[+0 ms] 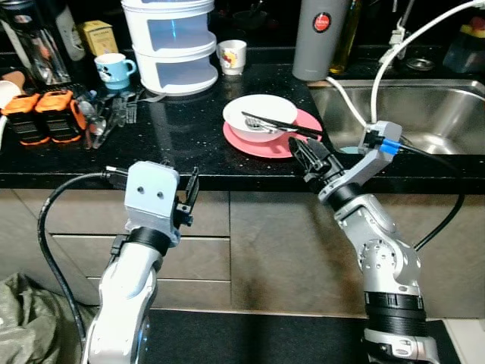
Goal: Kitchen organization
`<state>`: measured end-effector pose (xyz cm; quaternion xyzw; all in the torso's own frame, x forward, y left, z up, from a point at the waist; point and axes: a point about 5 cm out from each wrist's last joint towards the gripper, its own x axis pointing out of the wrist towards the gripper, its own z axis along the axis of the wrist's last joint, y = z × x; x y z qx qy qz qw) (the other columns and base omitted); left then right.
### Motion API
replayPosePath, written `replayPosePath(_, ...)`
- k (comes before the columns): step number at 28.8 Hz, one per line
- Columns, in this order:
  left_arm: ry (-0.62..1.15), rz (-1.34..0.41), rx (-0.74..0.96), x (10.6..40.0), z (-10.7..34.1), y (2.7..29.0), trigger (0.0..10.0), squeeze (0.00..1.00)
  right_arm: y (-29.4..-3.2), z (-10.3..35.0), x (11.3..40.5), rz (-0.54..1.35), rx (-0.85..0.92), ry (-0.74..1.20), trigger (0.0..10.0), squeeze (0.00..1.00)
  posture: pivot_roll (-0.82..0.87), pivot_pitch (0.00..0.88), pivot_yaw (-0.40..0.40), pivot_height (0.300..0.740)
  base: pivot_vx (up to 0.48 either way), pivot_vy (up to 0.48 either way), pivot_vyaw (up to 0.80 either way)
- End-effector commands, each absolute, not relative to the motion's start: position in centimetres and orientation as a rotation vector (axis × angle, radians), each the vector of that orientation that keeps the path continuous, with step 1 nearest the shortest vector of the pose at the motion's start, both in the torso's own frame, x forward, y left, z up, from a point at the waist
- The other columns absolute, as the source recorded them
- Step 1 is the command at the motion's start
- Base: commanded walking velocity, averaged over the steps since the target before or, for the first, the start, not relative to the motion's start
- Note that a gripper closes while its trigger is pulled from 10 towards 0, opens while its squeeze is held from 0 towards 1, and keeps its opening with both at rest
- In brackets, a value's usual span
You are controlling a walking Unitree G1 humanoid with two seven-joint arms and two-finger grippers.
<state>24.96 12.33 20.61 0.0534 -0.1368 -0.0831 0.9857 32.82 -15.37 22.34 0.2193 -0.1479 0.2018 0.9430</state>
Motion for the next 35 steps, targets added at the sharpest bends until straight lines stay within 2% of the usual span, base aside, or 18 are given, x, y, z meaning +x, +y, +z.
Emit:
replayPosePath(1, -0.251, -0.170, 0.084, 25.0, 20.0, 12.3, 10.0, 0.00, -15.2, 22.5, 32.7, 0.425, 0.454, -0.314, 10.0, 0.00, 0.09, 0.000, 0.025, 0.740, 0.000, 0.000, 0.00)
replayPosePath(6, -0.259, -0.189, 0.075, 25.0, 20.0, 11.9, 10.0, 0.00, -15.4, 23.4, 32.8, 0.408, 0.488, -0.356, 10.0, 0.00, 0.08, 0.000, 0.023, 0.740, 0.000, 0.000, 0.00)
replayPosePath(11, -0.259, -0.205, 0.077, 25.0, 19.9, 11.7, 10.0, 0.00, -15.8, 25.5, 32.7, 0.434, 0.641, -0.460, 10.0, 0.00, 0.09, 0.000, 0.022, 0.740, 0.000, 0.000, 0.00)
replayPosePath(12, -0.259, -0.207, 0.082, 25.0, 19.9, 11.6, 10.0, 0.00, -15.7, 25.9, 32.5, 0.467, 0.666, -0.478, 10.0, 0.13, 0.09, 0.000, 0.021, 0.740, 0.000, 0.000, 0.00)
replayPosePath(13, -0.260, -0.208, 0.084, 25.0, 19.9, 11.6, 10.0, 0.00, -15.5, 26.3, 32.3, 0.506, 0.686, -0.498, 10.0, 0.35, 0.09, 0.000, 0.020, 0.740, 0.000, 0.000, 0.00)
replayPosePath(14, -0.261, -0.209, 0.084, 25.0, 19.9, 11.6, 10.0, 0.00, -15.3, 26.6, 32.1, 0.537, 0.696, -0.509, 10.0, 0.76, 0.09, 0.000, 0.020, 0.740, 0.000, 0.000, 0.00)
replayPosePath(15, -0.261, -0.209, 0.084, 25.0, 19.9, 11.6, 10.0, 0.00, -15.2, 26.8, 32.0, 0.560, 0.702, -0.518, 10.0, 1.00, 0.09, 0.000, 0.018, 0.740, 0.000, 0.000, 0.00)
replayPosePath(23, -0.259, -0.209, 0.086, 25.1, 19.7, 11.5, 10.0, 0.00, -15.0, 27.1, 32.5, 0.526, 0.649, -0.520, 10.0, 1.00, 0.08, 0.000, 0.020, 0.740, 0.000, 0.000, 0.00)
replayPosePath(24, -0.259, -0.208, 0.085, 25.1, 19.6, 11.5, 10.0, 0.00, -14.9, 26.9, 33.0, 0.484, 0.592, -0.503, 10.0, 1.00, 0.08, 0.000, 0.021, 0.740, 0.000, 0.000, 0.00)
replayPosePath(25, -0.260, -0.207, 0.085, 25.2, 19.6, 11.5, 10.0, 0.00, -14.9, 26.5, 33.9, 0.416, 0.528, -0.467, 10.0, 0.91, 0.08, 0.000, 0.020, 0.740, 0.000, 0.000, 0.00)
replayPosePath(26, -0.260, -0.207, 0.085, 25.2, 19.6, 11.5, 10.0, 0.00, -14.9, 26.5, 33.9, 0.416, 0.528, -0.467, 10.0, 0.91, 0.08, 0.000, 0.020, 0.740, 0.000, 0.000, 0.00)
replayPosePath(27, -0.264, -0.200, 0.085, 25.3, 19.7, 11.7, 10.0, 0.00, -14.6, 26.1, 34.7, 0.364, 0.475, -0.437, 10.0, 0.03, 0.09, 0.000, 0.019, 0.740, 0.000, 0.000, 0.00)
replayPosePath(28, -0.269, -0.193, 0.086, 25.4, 19.9, 11.8, 10.0, 0.00, -14.4, 25.9, 35.4, 0.323, 0.432, -0.411, 10.0, 0.00, 0.09, 0.000, 0.017, 0.740, 0.000, 0.000, 0.00)
replayPosePath(35, -0.302, -0.150, 0.108, 25.8, 20.8, 13.0, 10.0, 0.00, -12.6, 25.8, 37.7, 0.278, 0.357, -0.343, 10.0, 0.00, 0.11, 0.000, 0.003, 0.740, 0.000, 0.000, 0.00)
